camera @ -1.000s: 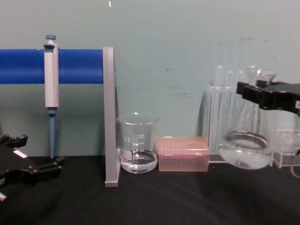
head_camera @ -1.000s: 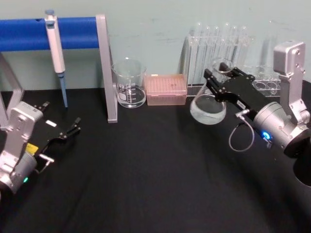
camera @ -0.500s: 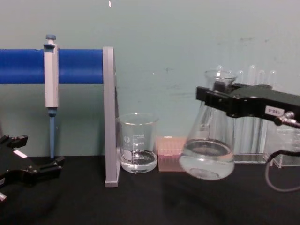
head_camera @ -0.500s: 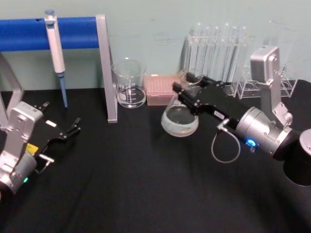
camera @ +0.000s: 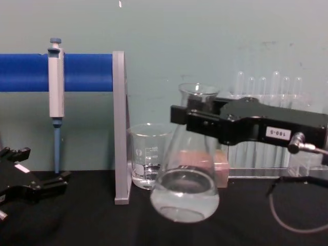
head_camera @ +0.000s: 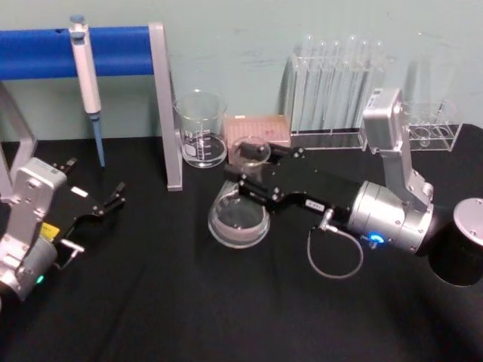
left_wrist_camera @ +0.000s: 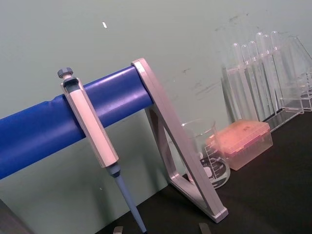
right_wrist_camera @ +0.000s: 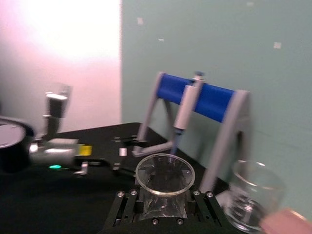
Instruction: Grasp the erlenmeyer flask with one hand, shake it three times, then place it back.
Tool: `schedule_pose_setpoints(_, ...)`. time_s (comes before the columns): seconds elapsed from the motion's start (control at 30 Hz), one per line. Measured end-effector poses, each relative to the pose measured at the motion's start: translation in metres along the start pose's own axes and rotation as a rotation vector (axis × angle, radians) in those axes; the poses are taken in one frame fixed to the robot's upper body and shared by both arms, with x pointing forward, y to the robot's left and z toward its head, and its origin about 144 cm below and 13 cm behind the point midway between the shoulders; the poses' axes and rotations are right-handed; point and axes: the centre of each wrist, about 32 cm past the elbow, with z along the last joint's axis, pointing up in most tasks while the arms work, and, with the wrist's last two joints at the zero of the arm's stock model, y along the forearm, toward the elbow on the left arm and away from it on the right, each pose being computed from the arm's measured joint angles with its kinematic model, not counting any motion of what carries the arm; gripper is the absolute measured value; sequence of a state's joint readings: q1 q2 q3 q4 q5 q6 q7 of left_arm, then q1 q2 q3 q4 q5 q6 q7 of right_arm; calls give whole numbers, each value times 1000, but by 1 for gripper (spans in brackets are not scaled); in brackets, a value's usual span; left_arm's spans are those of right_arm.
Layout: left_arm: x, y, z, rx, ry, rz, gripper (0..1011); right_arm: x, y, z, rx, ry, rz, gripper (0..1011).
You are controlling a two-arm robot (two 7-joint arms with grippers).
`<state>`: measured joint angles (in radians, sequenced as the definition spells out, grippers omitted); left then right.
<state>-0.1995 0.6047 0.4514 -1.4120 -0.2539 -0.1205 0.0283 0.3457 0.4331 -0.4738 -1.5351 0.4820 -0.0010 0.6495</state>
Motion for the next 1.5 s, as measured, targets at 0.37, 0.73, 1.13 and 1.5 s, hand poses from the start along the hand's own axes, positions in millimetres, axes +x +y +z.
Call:
schedule_pose_setpoints(0.37,0,0,0,0,0,0,1001,3,3,-1,13,-3,207,450)
schedule_pose_setpoints(0.73,0,0,0,0,0,0,1001,4,4,-2,5,-11,289,450)
schedule_pose_setpoints(1.13,0,0,0,0,0,0,1001,5,3,-2,4,-10,303,450)
schedule_pose_setpoints(1.5,0,0,0,0,0,0,1001,8,0,-1,11,-3,150,450)
